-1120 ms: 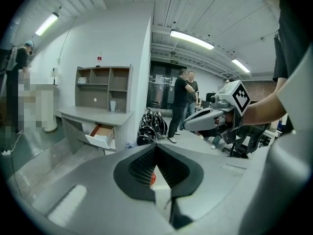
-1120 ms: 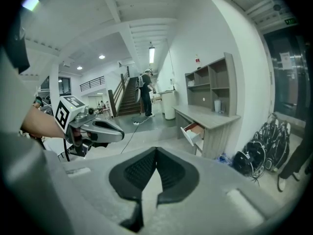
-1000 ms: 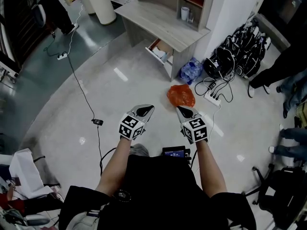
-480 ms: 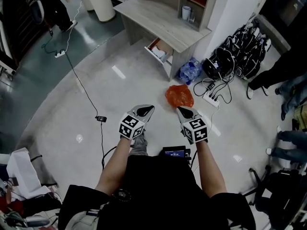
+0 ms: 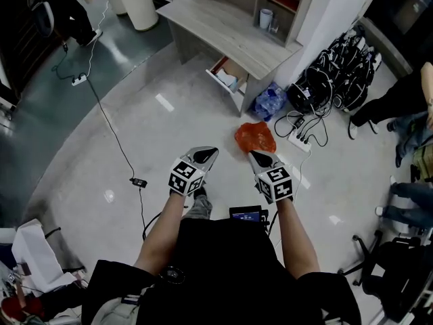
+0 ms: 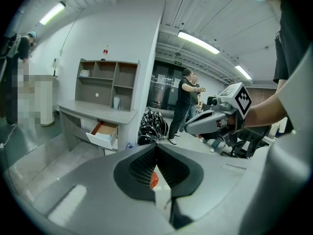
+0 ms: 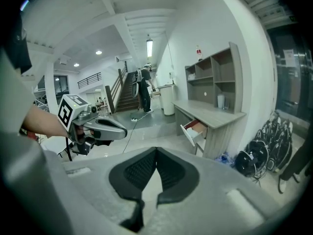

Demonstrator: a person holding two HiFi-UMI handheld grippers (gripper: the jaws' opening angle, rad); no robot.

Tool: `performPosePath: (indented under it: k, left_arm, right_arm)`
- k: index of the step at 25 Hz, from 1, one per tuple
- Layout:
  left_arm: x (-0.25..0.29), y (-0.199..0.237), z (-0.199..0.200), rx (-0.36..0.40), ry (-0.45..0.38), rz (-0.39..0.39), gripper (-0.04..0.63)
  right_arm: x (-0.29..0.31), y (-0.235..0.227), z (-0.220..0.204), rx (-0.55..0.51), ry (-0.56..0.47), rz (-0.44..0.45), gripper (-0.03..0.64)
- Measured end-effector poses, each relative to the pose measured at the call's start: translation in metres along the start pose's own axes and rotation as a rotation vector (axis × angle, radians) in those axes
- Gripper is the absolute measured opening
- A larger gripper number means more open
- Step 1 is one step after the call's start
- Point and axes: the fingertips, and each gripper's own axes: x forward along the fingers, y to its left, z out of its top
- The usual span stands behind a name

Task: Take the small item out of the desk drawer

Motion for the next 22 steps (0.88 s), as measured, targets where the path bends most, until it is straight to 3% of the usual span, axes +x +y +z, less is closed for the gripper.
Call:
performPosePath:
  k: [22]
  left_arm:
    - [-0.003,0.124,0.019,0.023,0.02,-0.139,0.0]
  right_arm:
    - [0.106,0.014,0.061,0.05,0.008,-0.115,0.002]
